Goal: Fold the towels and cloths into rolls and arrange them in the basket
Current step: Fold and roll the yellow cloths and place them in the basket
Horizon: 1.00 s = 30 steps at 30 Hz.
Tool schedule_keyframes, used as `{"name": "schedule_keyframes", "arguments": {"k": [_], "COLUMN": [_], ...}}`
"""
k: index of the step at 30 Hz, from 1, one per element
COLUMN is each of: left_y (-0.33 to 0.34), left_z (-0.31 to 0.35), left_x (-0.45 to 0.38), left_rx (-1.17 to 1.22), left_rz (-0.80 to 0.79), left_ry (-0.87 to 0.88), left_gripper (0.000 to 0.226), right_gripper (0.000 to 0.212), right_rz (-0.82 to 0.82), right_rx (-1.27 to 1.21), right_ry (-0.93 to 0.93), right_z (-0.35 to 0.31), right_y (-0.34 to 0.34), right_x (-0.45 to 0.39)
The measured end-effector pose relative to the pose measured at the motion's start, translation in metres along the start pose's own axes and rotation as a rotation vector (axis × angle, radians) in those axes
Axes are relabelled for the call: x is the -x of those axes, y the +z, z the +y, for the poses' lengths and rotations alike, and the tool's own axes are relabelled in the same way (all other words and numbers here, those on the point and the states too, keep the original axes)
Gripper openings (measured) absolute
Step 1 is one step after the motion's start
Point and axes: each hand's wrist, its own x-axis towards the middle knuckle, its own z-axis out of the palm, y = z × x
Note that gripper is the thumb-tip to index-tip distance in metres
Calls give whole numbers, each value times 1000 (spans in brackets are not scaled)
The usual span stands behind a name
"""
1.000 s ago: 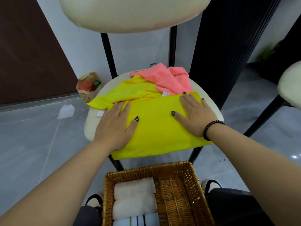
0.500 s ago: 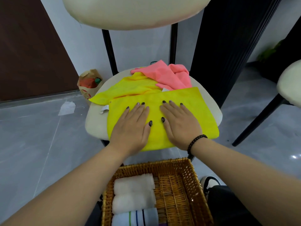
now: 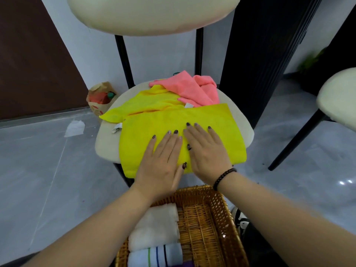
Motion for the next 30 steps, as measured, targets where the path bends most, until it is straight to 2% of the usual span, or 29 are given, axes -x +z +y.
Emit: {"name": "schedule_keyframes", "arguments": {"k": [2,5,9,14,16,18,20,23,25,27,30], "left_y": [9,17,18,15,12,6,0,1,6,9,8], "left_z": [-2,-27,-52,-69,-65,-55,-40,-9,2,3,3], "left_x": [5,6,13,19,19,17,14,12,9,6,6], "left_rx": [-81,-185,-171,-134,-155,-175,-181,-200,-227,-232,-210], "left_rz": [-29,-13,87,87,39,-31,-40,-10,-13,-40,-74], "left_ry": [20,79,69,33,17,-22,8,163,150,106,67], "left_gripper": [72,78,49,53,68,98,112,92,67,51,50], "right_gripper": [49,61,75,79,84,85,73,59,63,79,88], "right_rz": [-10,-63,-125,-165,-182,-221,-218,-117,-247,-420,-448], "right_rx": [7,87,101,2,-24,-4,70,144,127,161,214], "right_ry": [-17,-79,-41,37,75,127,121,-67,-155,-107,-62], "right_z": [-7,13,51,83,82,72,58,32,19,14,5], "right_y": [5,7,3,-8,-14,-22,-28,-31,-29,-32,-37], "right_x": [3,1,0,4,5,2,0,4,12,18,21]}}
